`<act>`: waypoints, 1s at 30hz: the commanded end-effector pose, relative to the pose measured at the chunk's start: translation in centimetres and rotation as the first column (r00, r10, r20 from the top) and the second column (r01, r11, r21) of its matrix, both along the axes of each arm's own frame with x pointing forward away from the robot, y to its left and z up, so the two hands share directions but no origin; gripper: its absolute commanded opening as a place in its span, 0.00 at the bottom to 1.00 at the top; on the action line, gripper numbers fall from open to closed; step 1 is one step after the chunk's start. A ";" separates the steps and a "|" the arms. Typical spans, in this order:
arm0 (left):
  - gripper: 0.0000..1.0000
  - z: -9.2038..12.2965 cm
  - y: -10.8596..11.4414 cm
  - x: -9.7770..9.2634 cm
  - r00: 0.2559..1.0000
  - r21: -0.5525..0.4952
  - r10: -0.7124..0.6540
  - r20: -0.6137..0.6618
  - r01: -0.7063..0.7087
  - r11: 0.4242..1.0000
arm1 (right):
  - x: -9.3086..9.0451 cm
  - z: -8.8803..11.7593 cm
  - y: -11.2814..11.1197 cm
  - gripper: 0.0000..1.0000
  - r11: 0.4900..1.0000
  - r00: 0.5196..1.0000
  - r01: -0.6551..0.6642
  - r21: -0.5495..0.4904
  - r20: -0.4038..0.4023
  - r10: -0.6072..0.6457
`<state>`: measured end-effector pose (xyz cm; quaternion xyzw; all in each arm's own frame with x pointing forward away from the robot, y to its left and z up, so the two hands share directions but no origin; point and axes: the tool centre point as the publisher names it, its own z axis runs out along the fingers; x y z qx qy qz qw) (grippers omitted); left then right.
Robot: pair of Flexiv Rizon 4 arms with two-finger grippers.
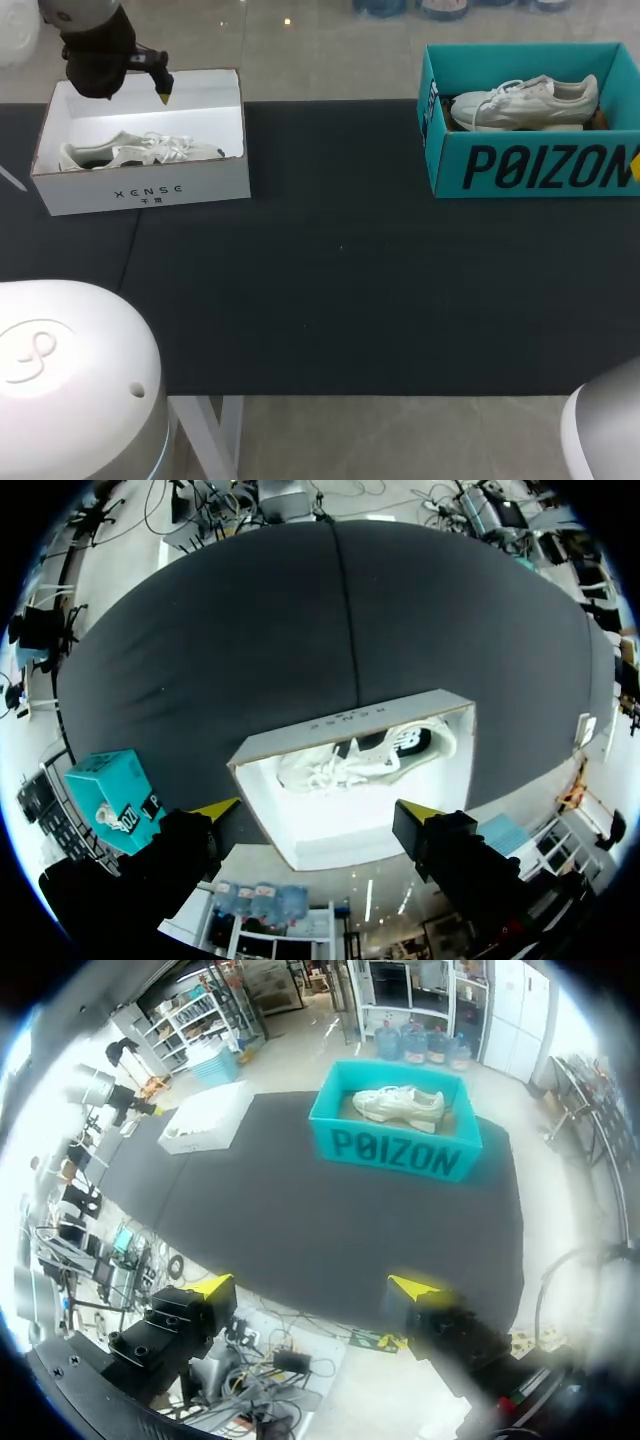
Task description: Take the shoe out of the shoebox, open the shoe tongue, remove and reinsert the insole, then place the shoe into the shoebox
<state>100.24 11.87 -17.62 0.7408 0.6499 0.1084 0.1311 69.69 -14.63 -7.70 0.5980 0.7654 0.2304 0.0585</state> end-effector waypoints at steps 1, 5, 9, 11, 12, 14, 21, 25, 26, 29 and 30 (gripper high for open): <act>1.00 0.0 0.1 -0.1 1.000 0.001 -0.001 0.002 0.001 1.000 | 4.7 0.2 -0.1 1.00 0.992 1.000 0.019 -0.124 -0.006 -0.020; 1.00 0.0 0.1 -0.1 1.000 0.001 -0.001 0.002 0.001 1.000 | 9.4 -1.5 -1.8 1.00 0.991 0.999 0.028 -0.134 -0.039 -0.033; 1.00 0.0 0.1 -0.1 1.000 0.001 -0.001 0.002 0.001 1.000 | 13.8 -4.0 -3.4 1.00 0.985 0.993 0.050 -0.163 -0.096 -0.066; 1.00 0.0 0.1 -0.1 1.000 0.001 -0.001 0.002 0.001 1.000 | 16.0 -5.4 -4.2 1.00 0.982 0.988 0.051 -0.182 -0.134 -0.076; 1.00 0.0 0.1 -0.1 1.000 0.001 -0.001 0.002 0.001 1.000 | 17.1 -6.2 -4.6 1.00 0.976 0.985 0.059 -0.210 -0.148 -0.091; 1.00 0.0 0.1 -0.1 1.000 0.001 -0.001 0.002 0.001 1.000 | 19.0 -7.5 -5.4 1.00 0.975 0.978 0.065 -0.212 -0.180 -0.104; 1.00 0.0 0.1 -0.1 1.000 0.001 -0.001 0.002 0.001 1.000 | 25.4 -11.7 -7.9 1.00 0.953 0.953 0.068 -0.296 -0.262 -0.149; 1.00 0.0 0.1 -0.1 1.000 0.001 -0.001 0.002 0.001 1.000 | 28.0 -12.5 -8.7 1.00 0.948 0.942 0.079 -0.308 -0.287 -0.172; 1.00 0.0 0.1 -0.1 1.000 0.001 -0.001 0.002 0.001 1.000 | 28.6 -12.6 -8.7 1.00 0.945 0.941 0.079 -0.318 -0.288 -0.176; 1.00 0.0 0.1 -0.1 1.000 0.001 -0.001 0.002 0.001 1.000 | 30.3 -13.2 -8.9 1.00 0.938 0.934 0.063 -0.342 -0.312 -0.176; 1.00 0.0 0.1 -0.1 1.000 0.001 -0.001 0.002 0.001 1.000 | 30.3 -13.2 -8.9 1.00 0.938 0.934 0.063 -0.342 -0.312 -0.176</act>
